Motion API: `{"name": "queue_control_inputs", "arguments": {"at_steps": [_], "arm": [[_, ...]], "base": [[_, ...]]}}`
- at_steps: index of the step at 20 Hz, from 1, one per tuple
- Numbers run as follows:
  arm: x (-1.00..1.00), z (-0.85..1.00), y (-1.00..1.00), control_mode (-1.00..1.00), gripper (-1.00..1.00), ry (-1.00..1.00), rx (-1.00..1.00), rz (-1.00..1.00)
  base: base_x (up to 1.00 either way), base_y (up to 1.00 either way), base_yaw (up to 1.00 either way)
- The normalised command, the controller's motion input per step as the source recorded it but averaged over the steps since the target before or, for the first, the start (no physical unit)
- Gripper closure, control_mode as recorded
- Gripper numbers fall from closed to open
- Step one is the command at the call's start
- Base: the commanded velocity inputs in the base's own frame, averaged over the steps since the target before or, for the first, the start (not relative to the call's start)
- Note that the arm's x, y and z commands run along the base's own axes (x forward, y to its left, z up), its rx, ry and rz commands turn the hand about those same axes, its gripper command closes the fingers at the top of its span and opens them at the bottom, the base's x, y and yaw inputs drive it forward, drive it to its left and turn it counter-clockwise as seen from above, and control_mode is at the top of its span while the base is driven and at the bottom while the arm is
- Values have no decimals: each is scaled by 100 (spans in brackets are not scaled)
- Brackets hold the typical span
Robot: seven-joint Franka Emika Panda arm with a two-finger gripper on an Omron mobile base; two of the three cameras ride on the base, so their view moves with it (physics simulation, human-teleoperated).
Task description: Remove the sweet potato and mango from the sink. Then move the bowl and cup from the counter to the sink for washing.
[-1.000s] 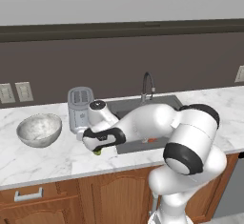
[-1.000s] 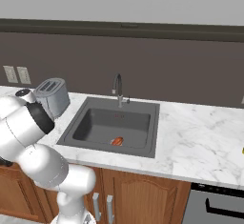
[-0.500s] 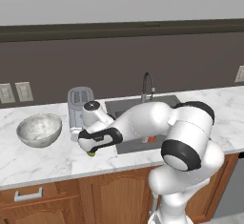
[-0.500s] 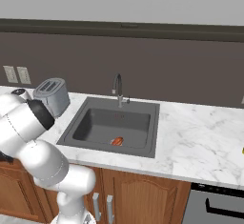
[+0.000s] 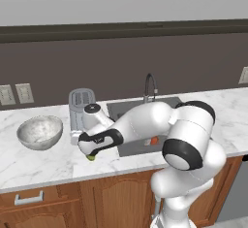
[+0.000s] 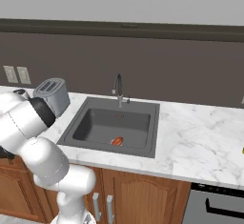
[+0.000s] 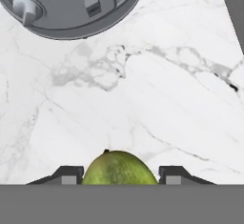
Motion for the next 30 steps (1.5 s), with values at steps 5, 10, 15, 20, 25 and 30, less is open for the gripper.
{"name": "queue_control_inputs", "arguments": {"at_steps": [5,10,15,20,25,30], "arm": [[-2,-8,6,-100,100,0,3,0],[-1,-7,8,-100,100,0,0,0],[0,-7,8,-100,100,0,0,0],[0,-7,9,-100,100,0,0,-1],[0,-7,9,-100,100,0,0,-1],[0,-7,8,-100,100,0,0,-2]], "base": [[0,0,0],[0,0,0],[0,0,0],[0,0,0],[0,0,0],[0,0,0]]}}
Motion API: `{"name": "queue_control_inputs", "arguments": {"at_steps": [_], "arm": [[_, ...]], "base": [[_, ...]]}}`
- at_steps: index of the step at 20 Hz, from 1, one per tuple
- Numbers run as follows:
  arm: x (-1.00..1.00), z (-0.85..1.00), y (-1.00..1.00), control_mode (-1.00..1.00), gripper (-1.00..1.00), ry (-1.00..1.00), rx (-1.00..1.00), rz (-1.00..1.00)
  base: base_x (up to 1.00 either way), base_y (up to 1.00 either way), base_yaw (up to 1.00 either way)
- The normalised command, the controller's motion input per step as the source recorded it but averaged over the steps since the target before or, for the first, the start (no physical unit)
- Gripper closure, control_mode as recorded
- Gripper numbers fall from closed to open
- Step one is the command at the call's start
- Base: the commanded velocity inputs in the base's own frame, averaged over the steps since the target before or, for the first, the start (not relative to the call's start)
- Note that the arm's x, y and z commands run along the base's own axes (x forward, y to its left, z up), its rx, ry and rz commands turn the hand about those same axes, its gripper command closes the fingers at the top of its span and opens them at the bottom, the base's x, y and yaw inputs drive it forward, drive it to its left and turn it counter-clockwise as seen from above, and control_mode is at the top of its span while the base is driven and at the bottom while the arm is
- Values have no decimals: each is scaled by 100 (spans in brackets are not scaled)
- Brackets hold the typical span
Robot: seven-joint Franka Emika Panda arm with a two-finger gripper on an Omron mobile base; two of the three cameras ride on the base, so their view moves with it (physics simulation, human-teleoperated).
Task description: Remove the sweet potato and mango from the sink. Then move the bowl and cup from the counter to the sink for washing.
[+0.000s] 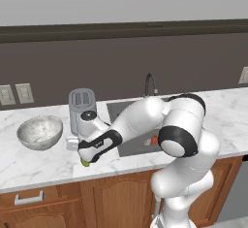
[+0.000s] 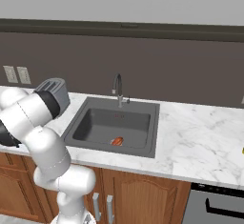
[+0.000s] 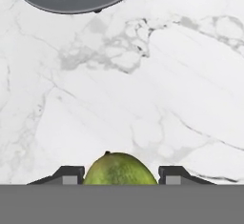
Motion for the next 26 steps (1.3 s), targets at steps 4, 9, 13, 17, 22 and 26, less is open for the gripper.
{"name": "queue_control_inputs", "arguments": {"at_steps": [4,9,13,17,22,26], "arm": [[0,-7,7,-100,100,0,0,-2],[0,-5,6,-100,100,0,0,-2],[1,-4,7,-100,100,0,0,-3],[2,-4,6,-100,100,0,0,-3],[2,-6,5,-100,100,0,0,-2],[5,-6,3,-100,100,0,0,-1]], "base": [[0,0,0],[0,0,0],[0,0,0],[0,0,0],[0,0,0],[0,0,0]]}}
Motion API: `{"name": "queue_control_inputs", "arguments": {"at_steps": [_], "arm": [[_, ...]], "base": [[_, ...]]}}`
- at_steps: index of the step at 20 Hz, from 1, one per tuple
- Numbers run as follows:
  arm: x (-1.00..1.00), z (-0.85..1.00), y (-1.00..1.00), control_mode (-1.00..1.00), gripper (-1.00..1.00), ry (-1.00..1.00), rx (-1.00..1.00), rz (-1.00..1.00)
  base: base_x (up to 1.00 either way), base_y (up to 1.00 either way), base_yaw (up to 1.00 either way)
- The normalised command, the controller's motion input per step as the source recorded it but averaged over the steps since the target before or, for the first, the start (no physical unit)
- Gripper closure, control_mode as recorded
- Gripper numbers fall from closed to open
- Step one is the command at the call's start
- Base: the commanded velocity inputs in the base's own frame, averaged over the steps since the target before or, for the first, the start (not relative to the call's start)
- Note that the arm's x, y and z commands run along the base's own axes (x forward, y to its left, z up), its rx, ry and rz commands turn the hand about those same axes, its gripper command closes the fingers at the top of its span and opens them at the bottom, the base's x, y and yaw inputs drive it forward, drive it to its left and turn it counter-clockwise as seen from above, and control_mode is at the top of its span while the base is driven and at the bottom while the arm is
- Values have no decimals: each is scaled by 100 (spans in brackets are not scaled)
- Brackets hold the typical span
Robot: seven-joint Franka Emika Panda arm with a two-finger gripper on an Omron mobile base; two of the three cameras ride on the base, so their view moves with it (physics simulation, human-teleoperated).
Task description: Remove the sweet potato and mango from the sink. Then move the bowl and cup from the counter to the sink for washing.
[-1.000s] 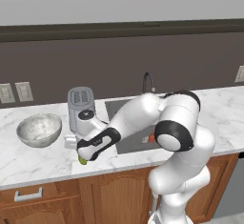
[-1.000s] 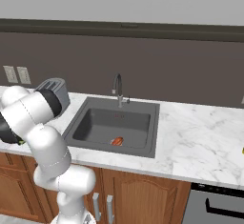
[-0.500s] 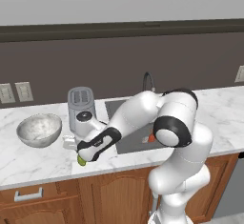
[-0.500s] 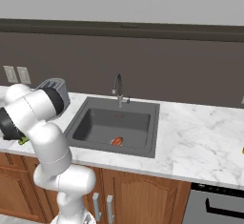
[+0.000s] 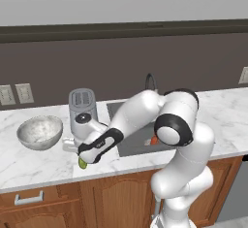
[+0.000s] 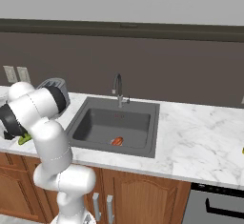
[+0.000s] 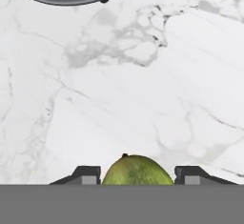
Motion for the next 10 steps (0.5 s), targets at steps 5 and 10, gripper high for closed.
{"name": "queue_control_inputs", "arguments": {"at_steps": [5,10], "arm": [[1,-7,3,-100,100,0,0,-1],[0,-7,1,-100,-100,0,0,0]], "base": [[0,0,0],[0,0,0]]}}
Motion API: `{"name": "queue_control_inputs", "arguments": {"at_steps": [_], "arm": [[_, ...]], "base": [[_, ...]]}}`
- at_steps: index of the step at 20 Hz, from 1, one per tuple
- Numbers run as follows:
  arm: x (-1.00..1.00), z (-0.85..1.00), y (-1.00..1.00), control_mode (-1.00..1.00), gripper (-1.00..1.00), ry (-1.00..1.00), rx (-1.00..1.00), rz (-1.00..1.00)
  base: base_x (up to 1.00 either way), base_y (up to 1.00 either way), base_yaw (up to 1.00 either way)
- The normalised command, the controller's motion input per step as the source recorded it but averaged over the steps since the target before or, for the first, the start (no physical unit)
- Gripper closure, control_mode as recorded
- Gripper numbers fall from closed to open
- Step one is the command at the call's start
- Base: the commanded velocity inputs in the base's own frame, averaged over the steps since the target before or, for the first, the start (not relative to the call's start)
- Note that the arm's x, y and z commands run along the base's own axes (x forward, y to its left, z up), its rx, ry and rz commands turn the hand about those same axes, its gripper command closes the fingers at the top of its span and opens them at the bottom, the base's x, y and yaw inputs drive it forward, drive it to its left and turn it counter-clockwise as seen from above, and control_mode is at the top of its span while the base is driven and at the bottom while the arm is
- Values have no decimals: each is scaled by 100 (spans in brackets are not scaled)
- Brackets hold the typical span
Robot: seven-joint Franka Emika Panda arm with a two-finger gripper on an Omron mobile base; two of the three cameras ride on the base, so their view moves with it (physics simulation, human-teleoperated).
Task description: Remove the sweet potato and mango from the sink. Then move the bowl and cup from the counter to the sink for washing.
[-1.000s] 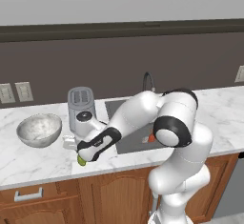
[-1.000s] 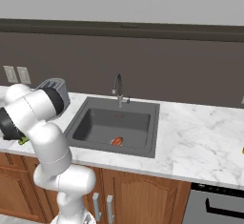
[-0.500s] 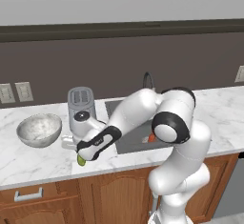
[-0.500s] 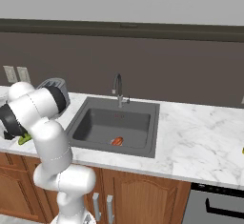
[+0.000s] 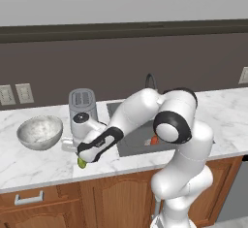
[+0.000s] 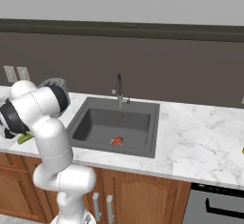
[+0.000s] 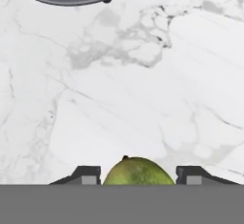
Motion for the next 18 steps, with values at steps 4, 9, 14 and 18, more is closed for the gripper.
{"name": "queue_control_inputs", "arguments": {"at_steps": [4,9,14,18], "arm": [[0,-4,0,-100,-100,0,0,-1],[0,-1,0,-100,-100,0,0,-2],[0,0,0,-100,-100,0,0,-2],[-6,7,-2,-100,-100,0,0,-2]], "base": [[0,0,0],[0,0,0],[0,0,0],[0,0,0]]}}
